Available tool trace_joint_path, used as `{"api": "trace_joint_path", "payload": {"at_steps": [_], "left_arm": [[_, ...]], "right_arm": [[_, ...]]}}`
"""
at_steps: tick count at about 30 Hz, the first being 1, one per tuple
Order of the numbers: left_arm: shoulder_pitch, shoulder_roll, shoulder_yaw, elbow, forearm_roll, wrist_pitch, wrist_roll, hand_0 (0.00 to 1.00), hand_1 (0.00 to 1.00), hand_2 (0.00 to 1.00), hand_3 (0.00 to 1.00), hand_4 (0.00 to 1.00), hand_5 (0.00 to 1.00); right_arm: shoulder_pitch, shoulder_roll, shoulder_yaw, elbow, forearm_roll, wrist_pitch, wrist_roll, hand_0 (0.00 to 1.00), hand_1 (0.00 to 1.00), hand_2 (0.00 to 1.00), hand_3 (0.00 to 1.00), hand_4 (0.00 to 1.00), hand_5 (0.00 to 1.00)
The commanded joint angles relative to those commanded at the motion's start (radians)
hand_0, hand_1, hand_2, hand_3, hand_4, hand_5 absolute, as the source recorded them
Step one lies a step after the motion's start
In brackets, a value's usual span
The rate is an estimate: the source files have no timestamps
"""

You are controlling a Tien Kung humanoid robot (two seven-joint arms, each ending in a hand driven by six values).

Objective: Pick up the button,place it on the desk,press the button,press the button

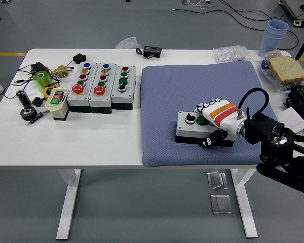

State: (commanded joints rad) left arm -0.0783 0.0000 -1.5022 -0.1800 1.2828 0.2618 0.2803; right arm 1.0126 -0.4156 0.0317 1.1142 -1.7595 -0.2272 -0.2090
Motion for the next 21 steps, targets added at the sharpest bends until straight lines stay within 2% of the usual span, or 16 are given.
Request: {"api": "trace_joint_path", "payload": {"at_steps": [1, 2, 17, 21], "left_arm": [[0.0, 0.0, 0.0, 0.0, 0.001, 0.0, 0.0, 0.528, 0.418, 0.417, 0.427, 0.248, 0.509], [0.002, 0.0, -0.001, 0.0, 0.004, -0.001, 0.001, 0.528, 0.418, 0.417, 0.427, 0.247, 0.51], [0.009, 0.0, -0.007, 0.0, 0.026, -0.004, 0.005, 0.528, 0.419, 0.417, 0.427, 0.249, 0.511], [0.013, 0.0, -0.012, 0.0, 0.032, -0.004, 0.006, 0.528, 0.418, 0.417, 0.427, 0.249, 0.511]], "right_arm": [[-0.001, -0.002, 0.002, 0.001, 0.0, 0.0, 0.001, 0.93, 0.838, 0.977, 0.952, 0.952, 0.425], [-0.004, -0.006, 0.007, 0.004, 0.001, -0.002, 0.002, 0.952, 0.856, 0.998, 0.998, 0.961, 0.422], [-0.042, -0.062, 0.104, 0.065, -0.041, 0.0, -0.003, 0.955, 0.88, 0.998, 0.998, 0.968, 0.392], [-0.055, -0.096, 0.12, 0.101, -0.053, 0.007, -0.013, 0.963, 0.882, 0.998, 0.998, 0.969, 0.391]]}}
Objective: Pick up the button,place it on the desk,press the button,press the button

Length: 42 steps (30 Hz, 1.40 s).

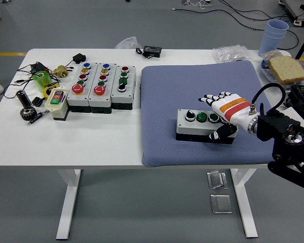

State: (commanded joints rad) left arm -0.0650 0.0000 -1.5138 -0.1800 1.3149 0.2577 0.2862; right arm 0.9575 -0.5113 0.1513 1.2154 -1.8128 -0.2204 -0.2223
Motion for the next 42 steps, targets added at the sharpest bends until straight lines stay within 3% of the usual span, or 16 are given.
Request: {"api": "trace_joint_path", "payload": {"at_steps": [5, 6, 8, 11, 12, 14, 17, 18, 19, 22, 23, 24, 29, 30, 31, 42], "left_arm": [[0.003, 0.0, -0.002, 0.0, 0.007, -0.001, 0.001, 0.528, 0.418, 0.417, 0.427, 0.249, 0.511], [0.003, 0.0, -0.002, 0.0, 0.007, -0.001, 0.001, 0.529, 0.418, 0.416, 0.426, 0.253, 0.51], [0.005, 0.0, -0.001, 0.0, 0.005, -0.001, 0.0, 0.529, 0.418, 0.416, 0.426, 0.253, 0.51], [0.009, 0.0, 0.003, 0.0, 0.002, -0.002, -0.002, 0.529, 0.418, 0.416, 0.426, 0.253, 0.51], [0.009, 0.0, 0.004, 0.0, 0.002, -0.001, -0.003, 0.529, 0.418, 0.416, 0.426, 0.252, 0.509], [0.009, 0.0, 0.006, 0.0, 0.001, -0.002, -0.004, 0.529, 0.418, 0.416, 0.426, 0.252, 0.509], [0.007, 0.0, 0.008, 0.0, -0.01, -0.002, -0.006, 0.529, 0.418, 0.416, 0.426, 0.252, 0.509], [0.006, 0.0, 0.008, 0.0, -0.011, -0.002, -0.007, 0.529, 0.418, 0.417, 0.426, 0.25, 0.507], [0.005, 0.0, 0.005, 0.0, -0.009, -0.002, -0.006, 0.529, 0.418, 0.417, 0.426, 0.25, 0.507], [0.004, 0.0, 0.001, 0.0, 0.003, -0.004, -0.004, 0.529, 0.418, 0.417, 0.426, 0.25, 0.507], [0.003, 0.0, 0.001, 0.0, 0.007, -0.004, -0.004, 0.529, 0.418, 0.417, 0.426, 0.25, 0.507], [0.003, 0.0, 0.001, 0.0, 0.008, -0.005, -0.004, 0.53, 0.418, 0.417, 0.427, 0.249, 0.503], [0.003, 0.0, 0.003, 0.0, -0.001, -0.004, -0.006, 0.53, 0.418, 0.417, 0.427, 0.249, 0.503], [0.003, 0.0, 0.003, 0.0, 0.0, -0.005, -0.006, 0.531, 0.418, 0.417, 0.426, 0.249, 0.502], [0.003, 0.0, 0.003, 0.0, 0.001, -0.005, -0.005, 0.531, 0.418, 0.417, 0.426, 0.249, 0.502], [0.001, 0.0, 0.005, 0.0, -0.001, -0.005, -0.005, 0.531, 0.419, 0.417, 0.426, 0.251, 0.5]], "right_arm": [[-0.03, -0.056, 0.038, 0.07, -0.022, 0.006, -0.011, 0.963, 0.882, 0.998, 0.998, 0.969, 0.391], [-0.034, -0.063, 0.044, 0.078, -0.023, 0.003, -0.008, 0.961, 0.88, 0.998, 0.998, 0.945, 0.308], [-0.055, -0.095, 0.083, 0.128, -0.022, -0.011, 0.024, 0.961, 0.88, 0.998, 0.998, 0.945, 0.308], [-0.125, -0.126, 0.183, 0.196, -0.021, 0.012, 0.024, 0.961, 0.88, 0.998, 0.998, 0.945, 0.308], [-0.149, -0.131, 0.226, 0.214, -0.02, 0.015, 0.023, 0.942, 0.871, 0.973, 0.957, 0.916, 0.261], [-0.204, -0.147, 0.3, 0.259, 0.015, 0.005, 0.026, 0.942, 0.871, 0.973, 0.957, 0.916, 0.261], [-0.302, -0.174, 0.42, 0.345, 0.063, -0.077, 0.037, 0.942, 0.871, 0.973, 0.957, 0.916, 0.261], [-0.321, -0.182, 0.442, 0.365, 0.081, -0.108, 0.035, 0.466, 0.305, 0.491, 0.784, 0.735, 0.13], [-0.346, -0.197, 0.458, 0.398, 0.13, -0.163, 0.03, 0.466, 0.305, 0.491, 0.784, 0.735, 0.13], [-0.368, -0.214, 0.458, 0.43, 0.187, -0.201, 0.011, 0.466, 0.305, 0.491, 0.784, 0.735, 0.13], [-0.372, -0.218, 0.456, 0.436, 0.192, -0.201, 0.003, 0.466, 0.305, 0.491, 0.784, 0.735, 0.13], [-0.378, -0.224, 0.455, 0.443, 0.198, -0.193, -0.007, 0.256, 0.037, 0.274, 0.637, 0.645, 0.002], [-0.384, -0.24, 0.446, 0.461, 0.206, -0.109, -0.085, 0.256, 0.037, 0.274, 0.637, 0.645, 0.002], [-0.381, -0.238, 0.443, 0.458, 0.204, -0.098, -0.094, 0.18, 0.002, 0.229, 0.683, 0.558, 0.002], [-0.374, -0.232, 0.439, 0.451, 0.198, -0.087, -0.102, 0.18, 0.002, 0.229, 0.683, 0.558, 0.002], [-0.333, -0.172, 0.41, 0.37, 0.172, -0.039, -0.154, 0.146, 0.002, 0.208, 0.69, 0.531, 0.002]]}}
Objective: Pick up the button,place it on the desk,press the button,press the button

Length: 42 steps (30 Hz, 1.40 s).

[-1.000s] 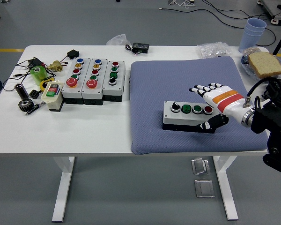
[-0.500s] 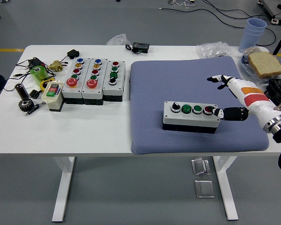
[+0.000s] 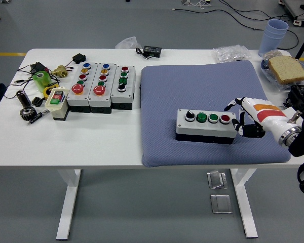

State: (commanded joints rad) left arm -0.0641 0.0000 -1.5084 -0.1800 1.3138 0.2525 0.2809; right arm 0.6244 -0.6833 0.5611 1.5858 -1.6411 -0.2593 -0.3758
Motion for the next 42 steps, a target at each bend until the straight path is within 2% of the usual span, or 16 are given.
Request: {"api": "trace_joint_path", "payload": {"at_steps": [6, 22, 37, 42], "left_arm": [[0.0, 0.0, -0.001, 0.0, 0.001, 0.0, 0.0, 0.531, 0.419, 0.417, 0.427, 0.25, 0.5], [0.001, 0.0, -0.004, 0.0, 0.005, 0.0, 0.001, 0.531, 0.419, 0.417, 0.426, 0.25, 0.499], [-0.002, 0.0, -0.004, 0.0, 0.002, 0.002, 0.0, 0.531, 0.419, 0.417, 0.426, 0.25, 0.499], [-0.002, 0.0, -0.006, 0.0, 0.002, 0.002, 0.0, 0.531, 0.419, 0.417, 0.426, 0.25, 0.499]], "right_arm": [[0.004, 0.01, -0.013, -0.028, -0.003, 0.002, 0.001, 0.148, 0.002, 0.21, 0.693, 0.545, 0.002], [-0.005, 0.012, -0.029, -0.038, -0.016, 0.009, -0.003, 0.163, 0.002, 0.215, 0.69, 0.573, 0.002], [-0.002, 0.03, -0.045, -0.075, -0.014, 0.036, -0.017, 0.173, 0.002, 0.221, 0.696, 0.624, 0.002], [-0.002, 0.026, -0.05, -0.069, -0.014, 0.05, -0.024, 0.173, 0.002, 0.22, 0.692, 0.63, 0.002]]}}
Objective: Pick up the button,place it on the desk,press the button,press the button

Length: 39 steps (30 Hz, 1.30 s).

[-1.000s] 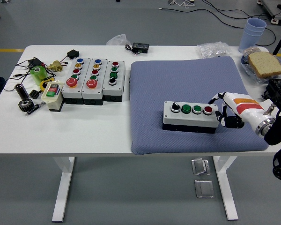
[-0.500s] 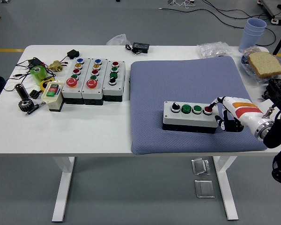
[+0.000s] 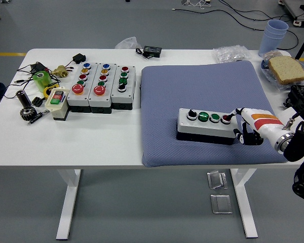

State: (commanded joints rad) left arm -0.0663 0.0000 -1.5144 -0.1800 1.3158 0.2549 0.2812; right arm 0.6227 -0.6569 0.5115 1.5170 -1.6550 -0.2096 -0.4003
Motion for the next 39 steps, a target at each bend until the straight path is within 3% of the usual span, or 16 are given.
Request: {"api": "trace_joint_path", "payload": {"at_steps": [8, 19, 25, 39], "left_arm": [[0.001, 0.0, -0.004, 0.0, 0.008, 0.0, 0.002, 0.531, 0.419, 0.417, 0.427, 0.25, 0.5], [0.004, 0.0, -0.006, 0.0, 0.018, -0.002, 0.004, 0.531, 0.419, 0.417, 0.425, 0.252, 0.497], [0.003, 0.0, -0.003, 0.0, 0.011, -0.002, 0.001, 0.531, 0.419, 0.417, 0.426, 0.252, 0.497], [-0.001, 0.0, -0.005, 0.0, 0.012, -0.002, 0.003, 0.531, 0.419, 0.417, 0.427, 0.251, 0.499]], "right_arm": [[0.002, 0.001, -0.01, 0.009, -0.002, 0.005, -0.006, 0.174, 0.002, 0.221, 0.691, 0.637, 0.002], [-0.011, 0.04, 0.1, 0.06, -0.066, 0.003, -0.044, 0.167, 0.002, 0.218, 0.691, 0.627, 0.002], [-0.008, 0.063, 0.077, 0.055, -0.065, 0.012, -0.052, 0.17, 0.002, 0.22, 0.687, 0.638, 0.002], [0.012, 0.071, 0.006, 0.016, -0.048, 0.031, -0.058, 0.179, 0.002, 0.224, 0.68, 0.657, 0.002]]}}
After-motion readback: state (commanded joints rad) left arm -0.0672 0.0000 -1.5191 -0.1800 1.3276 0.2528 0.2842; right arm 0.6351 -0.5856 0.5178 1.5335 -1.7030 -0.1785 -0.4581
